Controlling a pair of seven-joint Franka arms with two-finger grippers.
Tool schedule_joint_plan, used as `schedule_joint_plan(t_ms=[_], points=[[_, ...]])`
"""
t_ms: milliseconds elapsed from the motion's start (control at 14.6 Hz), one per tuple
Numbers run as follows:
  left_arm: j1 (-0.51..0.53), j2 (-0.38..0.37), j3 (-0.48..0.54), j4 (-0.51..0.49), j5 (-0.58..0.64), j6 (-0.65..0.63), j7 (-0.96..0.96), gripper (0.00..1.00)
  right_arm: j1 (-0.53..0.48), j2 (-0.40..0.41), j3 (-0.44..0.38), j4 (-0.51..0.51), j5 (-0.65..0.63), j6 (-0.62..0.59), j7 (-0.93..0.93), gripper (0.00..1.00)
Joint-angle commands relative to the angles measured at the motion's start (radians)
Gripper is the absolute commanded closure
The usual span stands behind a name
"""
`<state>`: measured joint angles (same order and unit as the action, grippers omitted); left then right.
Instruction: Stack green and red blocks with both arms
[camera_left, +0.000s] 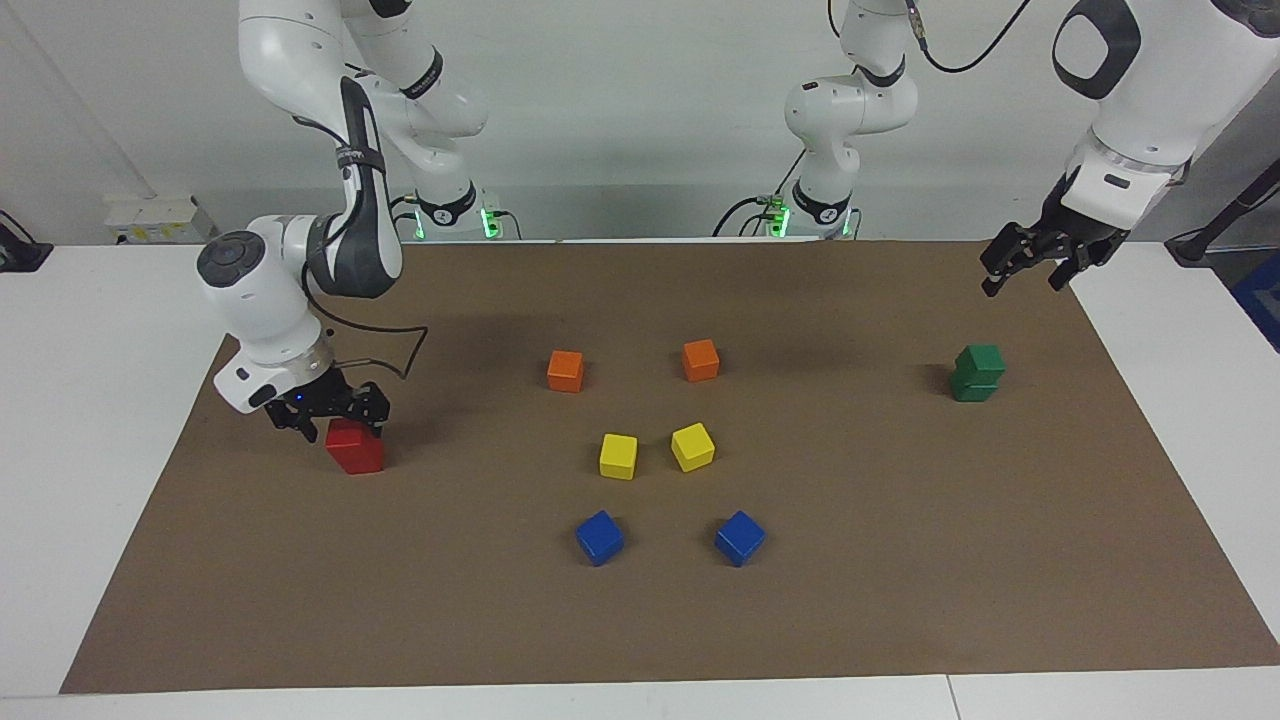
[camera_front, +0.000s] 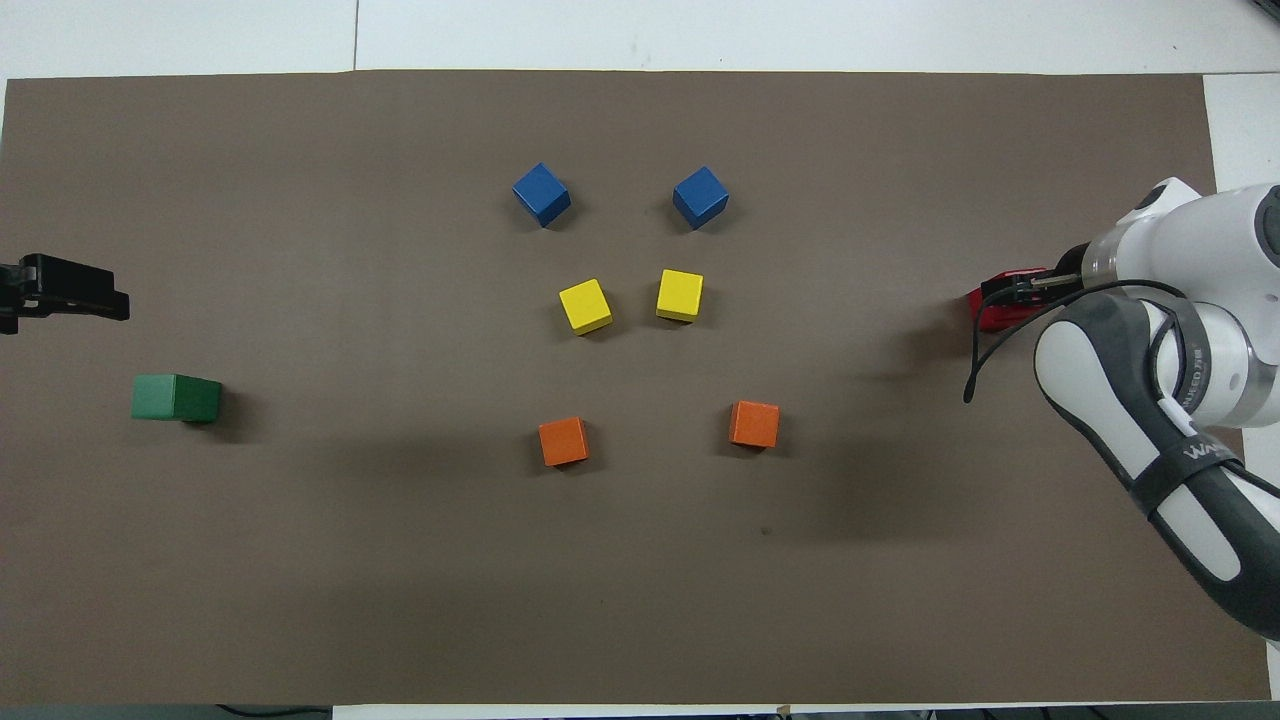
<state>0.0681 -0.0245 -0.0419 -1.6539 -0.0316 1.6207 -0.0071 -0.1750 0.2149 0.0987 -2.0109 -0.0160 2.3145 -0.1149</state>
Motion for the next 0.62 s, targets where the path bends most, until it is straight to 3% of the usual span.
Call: schedule_joint_plan(t_ms=[0, 206, 550], points=[[-0.011, -0.018, 0.010, 0.008, 0.007, -0.070, -0.008, 0.00, 0.005, -0.058, 0.006, 0.046, 0.013, -0.123, -0.014, 0.00], [-0.011, -0.018, 0.010, 0.006, 0.007, -0.052, -0.011, 0.00, 0.011, -0.133, 0.009, 0.115, 0.013, -0.286, 0.004, 0.00], [-0.011, -0.020, 0.011, 0.005, 0.009, -0.039, -0.011, 0.00, 0.031, -0.288, 0.018, 0.119, 0.014, -0.467, 0.018, 0.00]])
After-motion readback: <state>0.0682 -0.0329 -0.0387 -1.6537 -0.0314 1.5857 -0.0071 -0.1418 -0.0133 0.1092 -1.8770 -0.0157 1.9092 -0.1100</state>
